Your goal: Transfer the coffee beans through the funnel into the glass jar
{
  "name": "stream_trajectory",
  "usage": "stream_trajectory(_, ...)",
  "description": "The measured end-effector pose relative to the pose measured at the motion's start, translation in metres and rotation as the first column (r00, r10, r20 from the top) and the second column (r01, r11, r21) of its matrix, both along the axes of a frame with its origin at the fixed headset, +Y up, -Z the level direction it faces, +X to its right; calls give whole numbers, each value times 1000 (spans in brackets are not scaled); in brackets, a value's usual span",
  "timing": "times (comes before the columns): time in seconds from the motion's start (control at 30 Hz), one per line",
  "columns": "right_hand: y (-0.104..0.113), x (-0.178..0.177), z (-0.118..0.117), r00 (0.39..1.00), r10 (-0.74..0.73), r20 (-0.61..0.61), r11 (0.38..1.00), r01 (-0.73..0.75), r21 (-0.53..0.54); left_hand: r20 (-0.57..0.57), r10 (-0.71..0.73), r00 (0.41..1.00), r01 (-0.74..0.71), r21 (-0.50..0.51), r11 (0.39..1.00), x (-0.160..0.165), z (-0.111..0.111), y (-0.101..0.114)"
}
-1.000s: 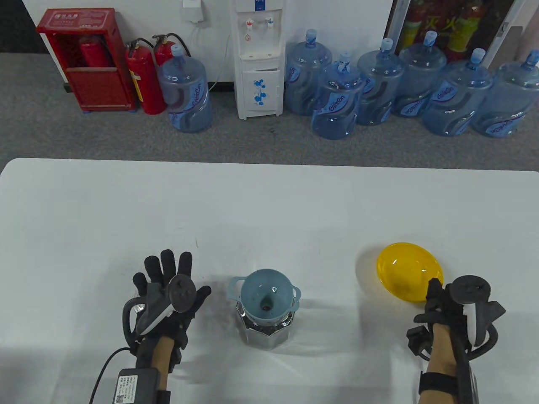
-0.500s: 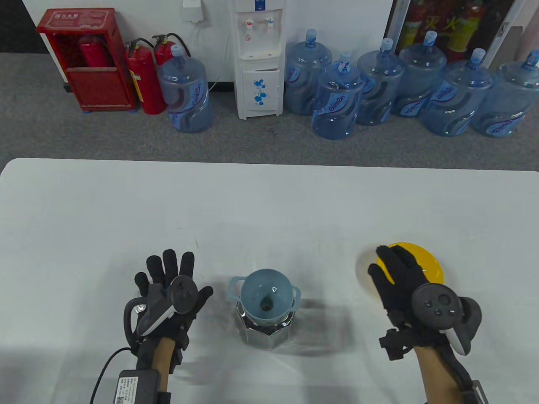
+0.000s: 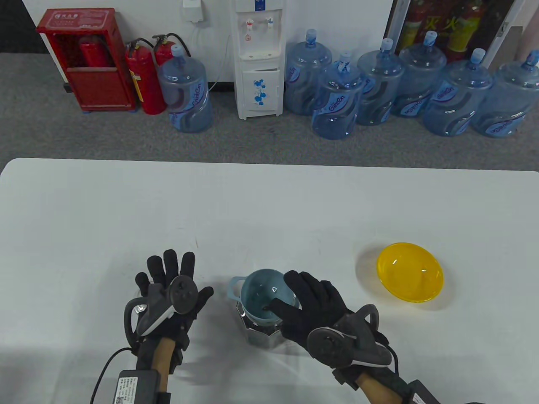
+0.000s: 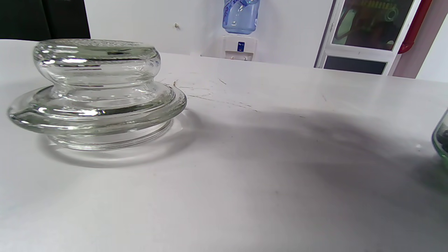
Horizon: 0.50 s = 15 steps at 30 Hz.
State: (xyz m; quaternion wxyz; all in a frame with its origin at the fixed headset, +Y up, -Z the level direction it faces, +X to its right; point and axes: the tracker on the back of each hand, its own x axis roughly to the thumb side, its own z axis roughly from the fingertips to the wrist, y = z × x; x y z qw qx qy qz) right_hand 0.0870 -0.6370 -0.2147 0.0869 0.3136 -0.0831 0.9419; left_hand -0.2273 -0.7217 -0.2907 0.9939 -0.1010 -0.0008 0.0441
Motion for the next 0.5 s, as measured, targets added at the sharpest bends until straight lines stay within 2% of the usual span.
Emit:
stream_trajectory(0.2, 1, 0, 0, 999, -38, 4, 996, 37, 75, 0, 0, 1000, 0, -3, 1000, 0, -1, 0)
stream_trajectory(0.5, 2, -2, 1, 998, -68, -16, 991, 69, 114, -2, 4, 1000, -4, -4, 1000, 0, -1, -1)
